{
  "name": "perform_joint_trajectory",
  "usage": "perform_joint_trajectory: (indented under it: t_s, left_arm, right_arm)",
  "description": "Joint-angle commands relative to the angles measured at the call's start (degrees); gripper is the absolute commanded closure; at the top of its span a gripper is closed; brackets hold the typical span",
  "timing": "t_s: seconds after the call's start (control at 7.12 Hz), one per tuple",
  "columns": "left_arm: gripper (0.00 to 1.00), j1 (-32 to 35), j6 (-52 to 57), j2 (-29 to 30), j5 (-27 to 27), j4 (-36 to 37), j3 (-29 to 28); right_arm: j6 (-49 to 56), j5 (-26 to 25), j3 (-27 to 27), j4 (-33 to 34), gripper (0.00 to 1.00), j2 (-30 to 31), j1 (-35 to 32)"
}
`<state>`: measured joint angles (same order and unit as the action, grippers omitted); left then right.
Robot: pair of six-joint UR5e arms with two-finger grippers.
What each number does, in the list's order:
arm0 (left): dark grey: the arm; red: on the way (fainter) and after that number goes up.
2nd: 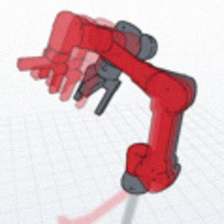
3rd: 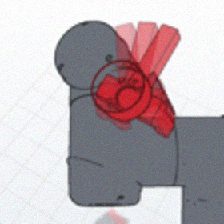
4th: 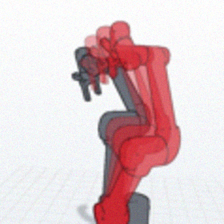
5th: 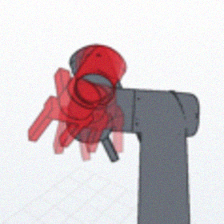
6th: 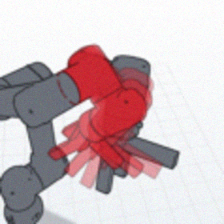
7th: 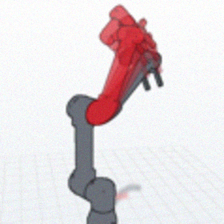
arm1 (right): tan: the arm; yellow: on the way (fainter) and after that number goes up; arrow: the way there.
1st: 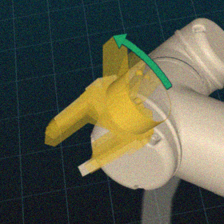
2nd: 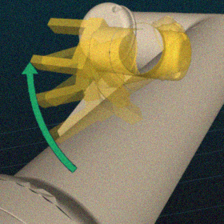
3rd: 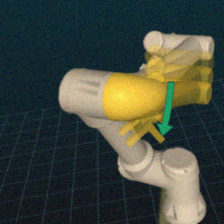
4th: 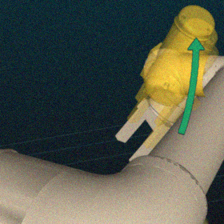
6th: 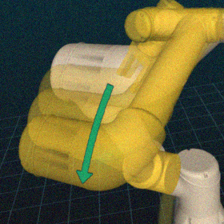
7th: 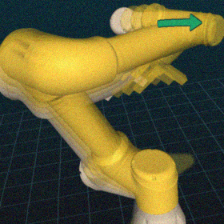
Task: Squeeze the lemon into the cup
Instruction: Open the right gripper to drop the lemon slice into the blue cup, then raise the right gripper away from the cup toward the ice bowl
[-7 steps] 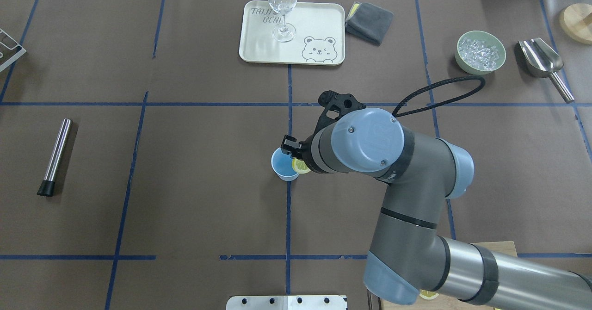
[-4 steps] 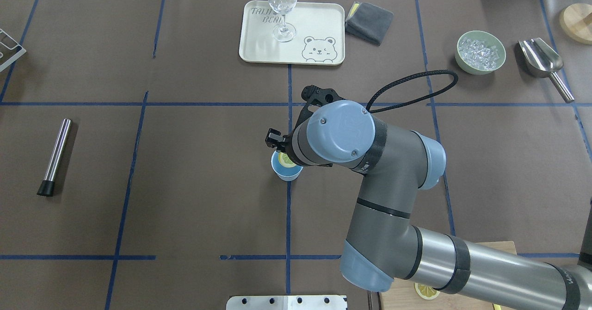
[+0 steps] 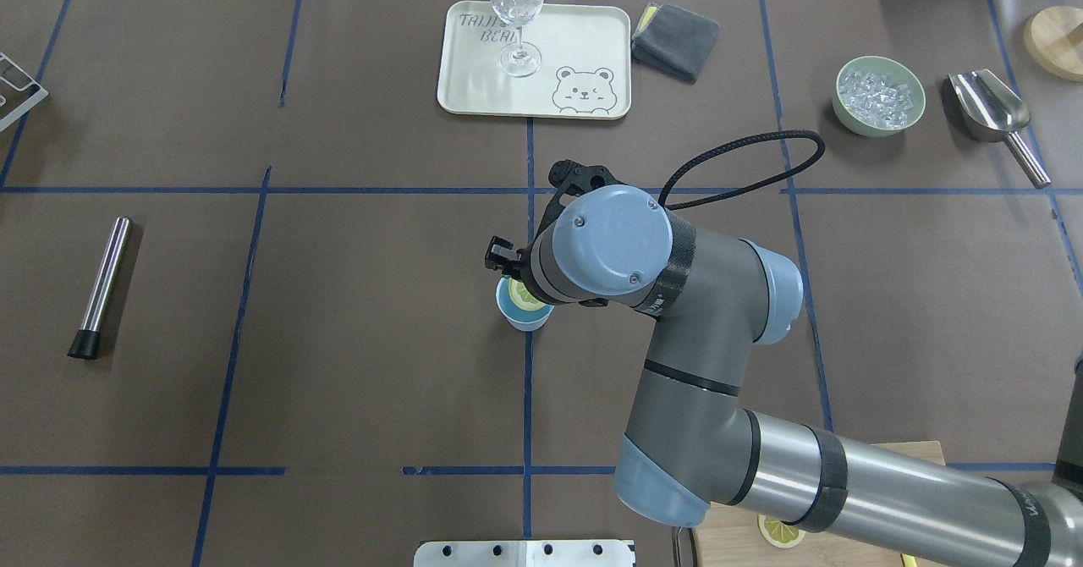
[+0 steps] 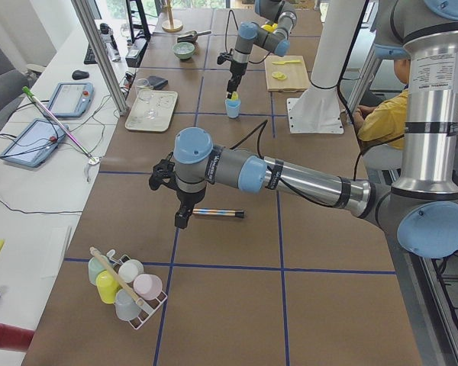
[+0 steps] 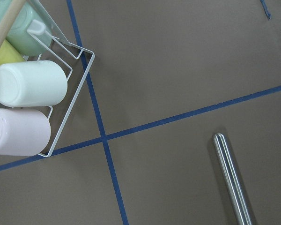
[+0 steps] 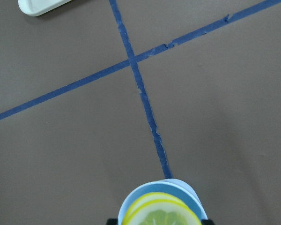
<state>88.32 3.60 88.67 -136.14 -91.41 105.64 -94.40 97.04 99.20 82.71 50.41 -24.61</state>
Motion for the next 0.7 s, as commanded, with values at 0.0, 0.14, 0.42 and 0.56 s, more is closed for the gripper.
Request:
perform_joint_trajectory:
  t_s: [0.0,0.14,0.42,0.56]
  left_arm:
    - [0.00,-0.2,0.0,-0.3,0.0,0.0,0.0]
    - [0.00,-0.1,0.0,-0.3,0.0,-0.1,0.0]
    - [0.00,-7.6,0.2,1.3,-3.0,-3.6,-4.0]
    - [0.00,-10.9,-3.3,2.1,-3.1,-10.5,-8.0]
  right_arm:
    - [0.1,1.0,-0.7,0.0,0.17,0.0,0.0]
    - [0.1,1.3,-0.5,-0.1,0.14,0.0,0.0]
    - [0.8,9.5,3.2,-1.3,0.00,3.0,-4.5]
    - [3.0,14.3,7.7,-1.3,0.00,9.3,-8.4]
